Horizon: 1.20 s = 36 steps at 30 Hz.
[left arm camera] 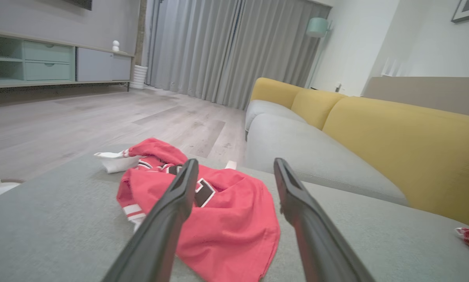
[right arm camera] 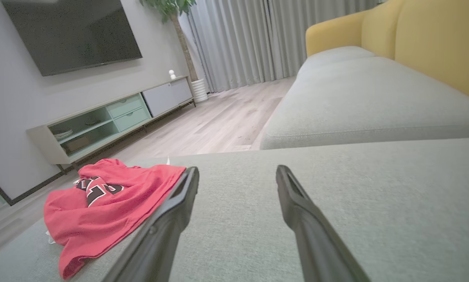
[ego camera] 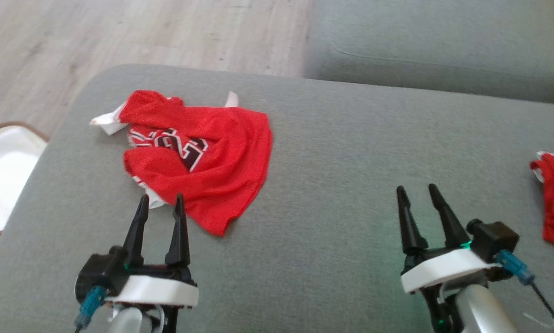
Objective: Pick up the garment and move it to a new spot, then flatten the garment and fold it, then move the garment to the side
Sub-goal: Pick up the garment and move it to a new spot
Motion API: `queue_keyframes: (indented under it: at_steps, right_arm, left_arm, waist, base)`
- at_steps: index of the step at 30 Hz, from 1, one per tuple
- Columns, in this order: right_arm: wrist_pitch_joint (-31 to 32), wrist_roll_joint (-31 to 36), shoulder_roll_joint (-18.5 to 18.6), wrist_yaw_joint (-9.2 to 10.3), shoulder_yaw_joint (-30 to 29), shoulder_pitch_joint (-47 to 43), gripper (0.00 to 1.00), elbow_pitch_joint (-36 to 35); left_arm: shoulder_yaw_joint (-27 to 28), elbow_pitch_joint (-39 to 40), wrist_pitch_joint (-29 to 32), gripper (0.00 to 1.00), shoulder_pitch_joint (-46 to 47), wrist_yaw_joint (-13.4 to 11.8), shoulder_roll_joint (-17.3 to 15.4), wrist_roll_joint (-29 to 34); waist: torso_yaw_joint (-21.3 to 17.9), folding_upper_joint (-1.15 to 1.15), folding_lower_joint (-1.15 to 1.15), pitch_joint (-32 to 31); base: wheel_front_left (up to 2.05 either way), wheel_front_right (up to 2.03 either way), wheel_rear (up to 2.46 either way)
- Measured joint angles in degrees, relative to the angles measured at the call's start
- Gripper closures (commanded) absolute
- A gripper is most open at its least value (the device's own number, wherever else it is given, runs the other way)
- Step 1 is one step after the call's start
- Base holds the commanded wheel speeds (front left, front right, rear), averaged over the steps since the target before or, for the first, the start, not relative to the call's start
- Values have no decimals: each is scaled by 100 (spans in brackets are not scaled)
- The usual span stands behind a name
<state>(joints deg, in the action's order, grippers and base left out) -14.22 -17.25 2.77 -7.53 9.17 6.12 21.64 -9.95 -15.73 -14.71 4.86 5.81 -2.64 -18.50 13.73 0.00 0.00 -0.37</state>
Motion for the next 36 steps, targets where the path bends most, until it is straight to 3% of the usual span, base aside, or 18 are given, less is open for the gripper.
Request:
queue_keyframes:
  at_steps: [9, 18, 22, 28, 36]
  right_arm:
    - [1, -169, -2, -1, 331, -220, 0, 0]
    - [1, -146, -2, 0, 255, -199, 0, -24]
    - [1, -34, -2, -1, 101, -139, 0, -47]
    - [0, 80, -1, -1, -133, 162, 0, -127]
    - [0, 171, 1, 0, -243, 436, 0, -212]
  left_arm:
    - [77, -16, 0, 0, -191, -57, -3, 53]
    - [292, -82, 0, 0, -76, -42, -16, 297]
    - [349, -447, 0, 0, 442, 24, -115, 438]
    - [137, -1247, 148, 0, 1561, 116, -578, 555]
    - [-366, -2543, 1159, 0, 3054, 135, -1003, 837]
  waist:
    - [363, 0, 0, -83]
    - [276, 0, 0, 181]
    - [157, 0, 0, 410]
    - [-53, 0, 1, 813]
    - [-325, 0, 1, 1327]
  base:
    - [0, 0, 0]
    - [0, 0, 0]
    - [0, 0, 0]
    - [0, 0, 0]
    - [0, 0, 0]
